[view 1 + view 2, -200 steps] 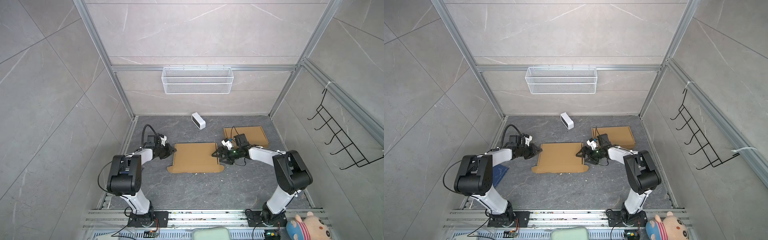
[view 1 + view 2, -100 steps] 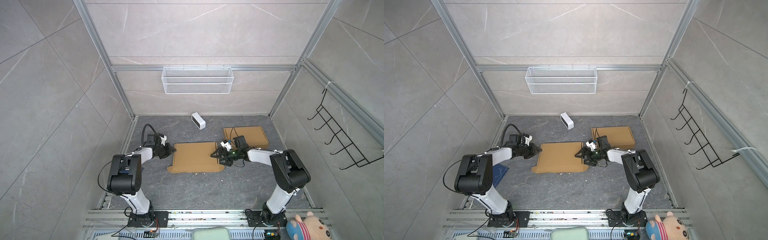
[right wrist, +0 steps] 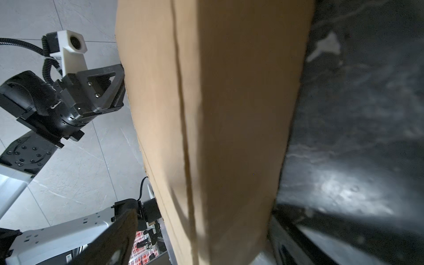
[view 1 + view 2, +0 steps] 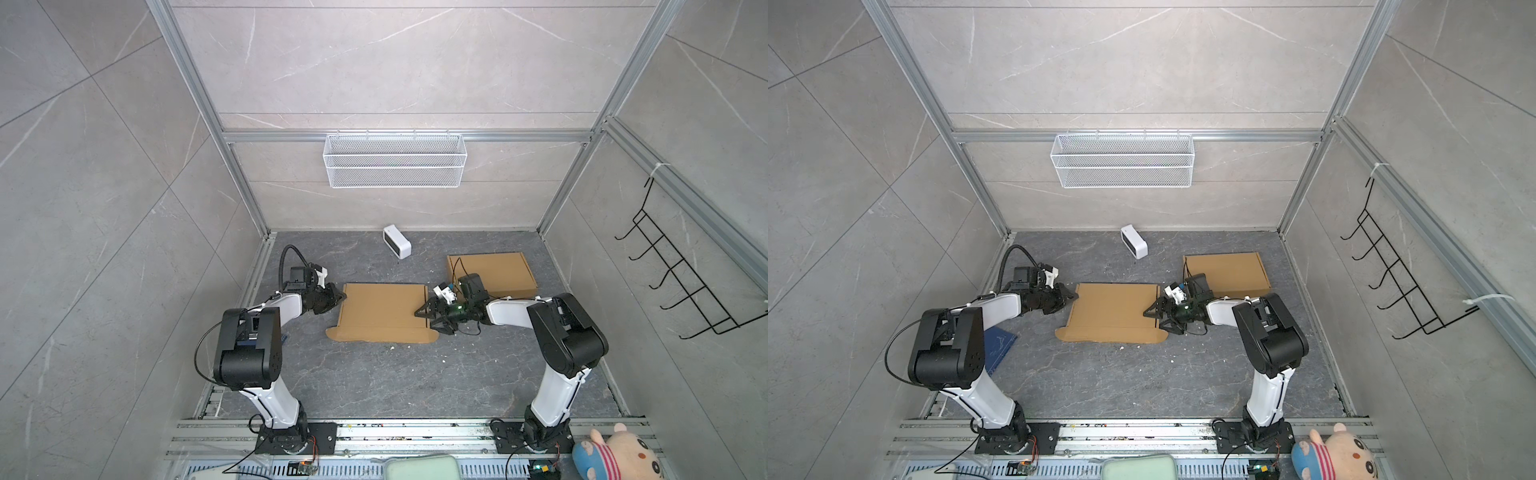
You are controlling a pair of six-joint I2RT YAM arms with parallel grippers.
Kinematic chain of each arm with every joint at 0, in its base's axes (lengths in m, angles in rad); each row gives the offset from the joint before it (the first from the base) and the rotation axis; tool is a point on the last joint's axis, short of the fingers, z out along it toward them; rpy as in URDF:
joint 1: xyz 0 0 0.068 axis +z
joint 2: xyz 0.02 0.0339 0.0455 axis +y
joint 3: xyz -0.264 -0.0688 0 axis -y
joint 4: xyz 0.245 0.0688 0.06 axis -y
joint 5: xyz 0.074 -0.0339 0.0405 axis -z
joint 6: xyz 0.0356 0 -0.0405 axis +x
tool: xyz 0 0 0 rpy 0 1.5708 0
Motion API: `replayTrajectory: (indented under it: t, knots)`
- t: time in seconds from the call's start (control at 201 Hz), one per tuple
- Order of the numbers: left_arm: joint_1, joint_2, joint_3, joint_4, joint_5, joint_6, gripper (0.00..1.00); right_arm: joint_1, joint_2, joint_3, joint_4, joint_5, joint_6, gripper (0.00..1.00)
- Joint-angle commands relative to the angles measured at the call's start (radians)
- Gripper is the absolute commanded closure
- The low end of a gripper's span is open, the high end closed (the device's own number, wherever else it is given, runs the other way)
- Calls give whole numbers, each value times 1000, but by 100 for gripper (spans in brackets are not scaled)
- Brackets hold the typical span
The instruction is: Fold the paper box
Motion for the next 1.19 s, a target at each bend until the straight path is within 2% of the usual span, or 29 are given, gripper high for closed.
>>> replayTrajectory:
  t: [0.0, 0.06, 0.219, 0.717, 1.19]
  knots:
    - [0, 63, -39, -187, -166, 10, 87, -18, -56, 32, -167, 82, -96, 4]
    - [1, 69, -35, -190, -161, 11, 88, -18, -58, 28, -185, 90, -93, 1]
    - [7, 69, -37, -190, -149, 10, 91, -16, -58, -3, -175, 128, -79, 1]
    - [10, 56, -56, -189, -139, 9, 99, -3, 10, -21, -14, 46, 44, 1]
    - [21, 46, -82, -169, -119, -8, 100, 31, 76, 1, 35, -15, 65, 1]
